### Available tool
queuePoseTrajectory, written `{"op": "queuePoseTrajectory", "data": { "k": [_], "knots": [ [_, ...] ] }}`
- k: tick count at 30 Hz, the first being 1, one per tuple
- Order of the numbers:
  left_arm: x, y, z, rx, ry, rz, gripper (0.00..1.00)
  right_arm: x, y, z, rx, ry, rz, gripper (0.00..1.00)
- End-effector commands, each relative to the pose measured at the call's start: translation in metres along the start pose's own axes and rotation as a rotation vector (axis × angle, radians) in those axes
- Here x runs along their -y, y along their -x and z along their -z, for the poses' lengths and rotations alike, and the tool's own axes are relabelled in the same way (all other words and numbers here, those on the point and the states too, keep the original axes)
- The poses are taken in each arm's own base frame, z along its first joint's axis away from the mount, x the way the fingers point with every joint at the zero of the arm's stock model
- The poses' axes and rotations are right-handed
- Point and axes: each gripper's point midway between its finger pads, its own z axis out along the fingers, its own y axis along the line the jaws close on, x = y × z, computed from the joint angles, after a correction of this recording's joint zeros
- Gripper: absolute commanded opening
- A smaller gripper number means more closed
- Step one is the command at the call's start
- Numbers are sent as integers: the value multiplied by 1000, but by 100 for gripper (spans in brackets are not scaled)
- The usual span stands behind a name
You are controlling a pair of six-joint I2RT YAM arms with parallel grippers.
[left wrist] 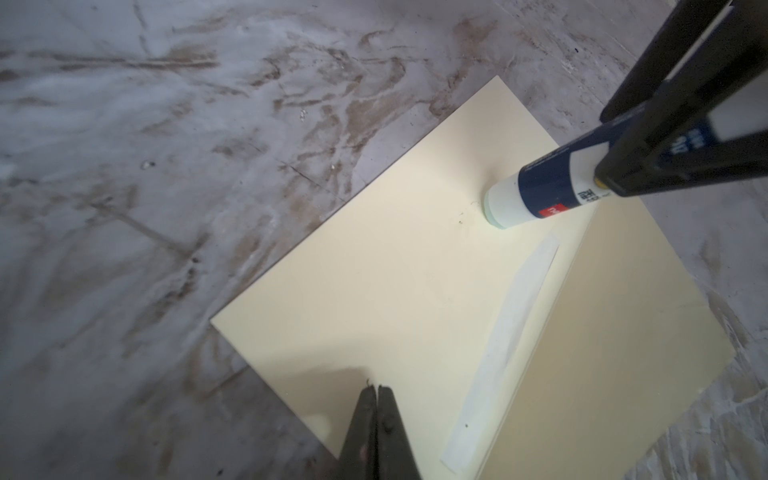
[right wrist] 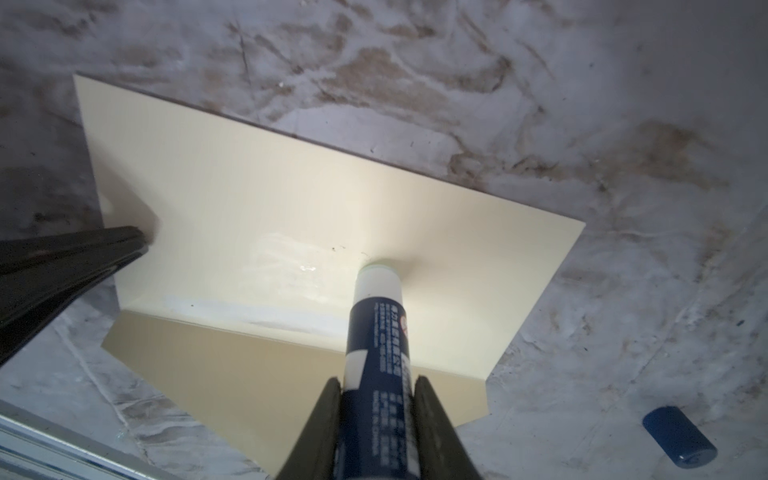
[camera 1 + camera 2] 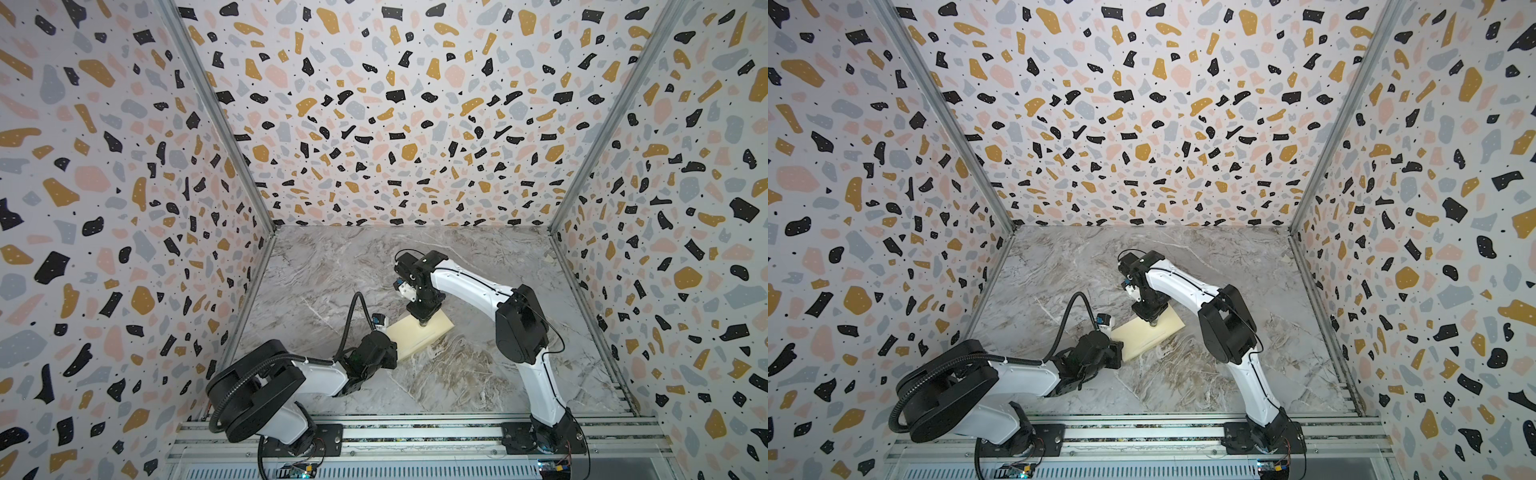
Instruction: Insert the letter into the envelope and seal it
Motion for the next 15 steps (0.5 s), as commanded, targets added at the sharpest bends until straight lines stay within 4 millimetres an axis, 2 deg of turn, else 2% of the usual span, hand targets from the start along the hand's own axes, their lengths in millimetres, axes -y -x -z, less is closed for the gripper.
{"op": "queuePoseTrajectory", "data": {
  "k": [1, 8, 12, 15],
  "knots": [
    [-31, -37, 0, -130, 116, -26, 0, 22, -14, -8, -46, -65, -32, 0],
    [-31, -34, 2, -119, 116, -22, 0, 19, -11, -8, -37, -41, -33, 0],
    [-31, -34, 2, -121, 119, -23, 0, 15, -4, 5, 9, -27, -27, 0],
    [-32, -34, 2, -120, 122, -22, 0, 12, 3, 23, 70, -13, -22, 0]
  ]
}}
